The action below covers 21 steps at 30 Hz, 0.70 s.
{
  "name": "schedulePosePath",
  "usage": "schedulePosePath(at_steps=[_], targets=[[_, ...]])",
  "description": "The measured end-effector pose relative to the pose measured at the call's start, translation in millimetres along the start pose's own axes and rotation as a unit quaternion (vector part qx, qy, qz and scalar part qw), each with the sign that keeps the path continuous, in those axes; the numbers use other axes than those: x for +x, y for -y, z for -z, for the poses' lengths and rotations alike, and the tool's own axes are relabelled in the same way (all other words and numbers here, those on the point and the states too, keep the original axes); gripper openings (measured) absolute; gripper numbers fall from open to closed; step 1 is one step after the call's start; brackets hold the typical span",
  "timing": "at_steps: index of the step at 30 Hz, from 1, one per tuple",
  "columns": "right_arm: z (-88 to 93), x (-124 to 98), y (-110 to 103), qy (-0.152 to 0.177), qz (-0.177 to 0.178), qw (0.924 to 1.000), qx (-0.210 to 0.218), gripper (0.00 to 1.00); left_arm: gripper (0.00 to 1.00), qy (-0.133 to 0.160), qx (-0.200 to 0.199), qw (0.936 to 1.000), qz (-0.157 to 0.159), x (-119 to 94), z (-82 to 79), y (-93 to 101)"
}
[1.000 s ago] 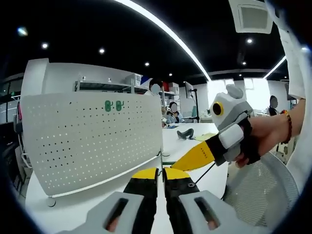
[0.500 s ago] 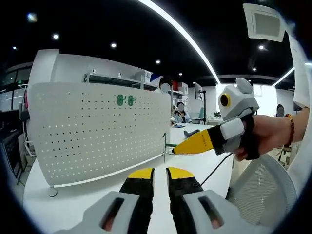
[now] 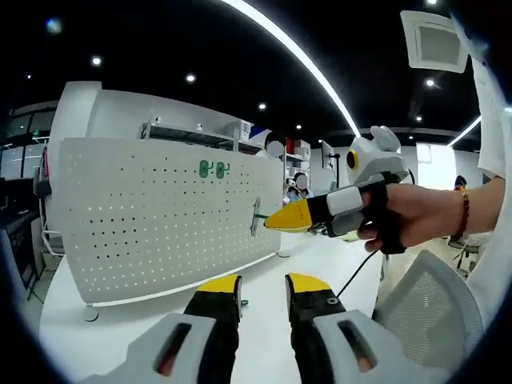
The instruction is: Insert the hook assembly into the mounting plate slot until the hook locks in place.
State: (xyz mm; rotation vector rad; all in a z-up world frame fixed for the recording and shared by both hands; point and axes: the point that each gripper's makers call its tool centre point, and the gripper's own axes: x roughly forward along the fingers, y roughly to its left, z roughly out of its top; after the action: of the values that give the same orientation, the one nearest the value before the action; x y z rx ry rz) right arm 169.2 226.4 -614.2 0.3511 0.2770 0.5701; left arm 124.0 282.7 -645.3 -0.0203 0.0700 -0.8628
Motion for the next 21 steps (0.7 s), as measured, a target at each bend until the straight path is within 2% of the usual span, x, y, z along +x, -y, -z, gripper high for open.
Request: schedulePosePath(at_steps=[8,11,17,21], targets=[[-28.1,15,7,0.024,0.028,0.9987,-0.035,0.00,0.27,-0.001,0.000,1.0000,-0.005,-12,-2.5,-8.5],[-34.2,20,10,0.029,0.037,0.9984,-0.032,0.00,0.25,0.000,0.007,0.9999,-0.009,-17,-1.7,-11.5],[-48.4,31,13,0.038,0.050,0.9972,-0.042,0.01,0.33,0.002,0.009,0.9999,-0.013,-26,-3.8,-13.1],[-60.6,37,19,0.044,0.064,0.9951,-0.061,0.01,0.41,-0.011,0.011,0.9998,-0.012,-27,1.4,-14.6]])
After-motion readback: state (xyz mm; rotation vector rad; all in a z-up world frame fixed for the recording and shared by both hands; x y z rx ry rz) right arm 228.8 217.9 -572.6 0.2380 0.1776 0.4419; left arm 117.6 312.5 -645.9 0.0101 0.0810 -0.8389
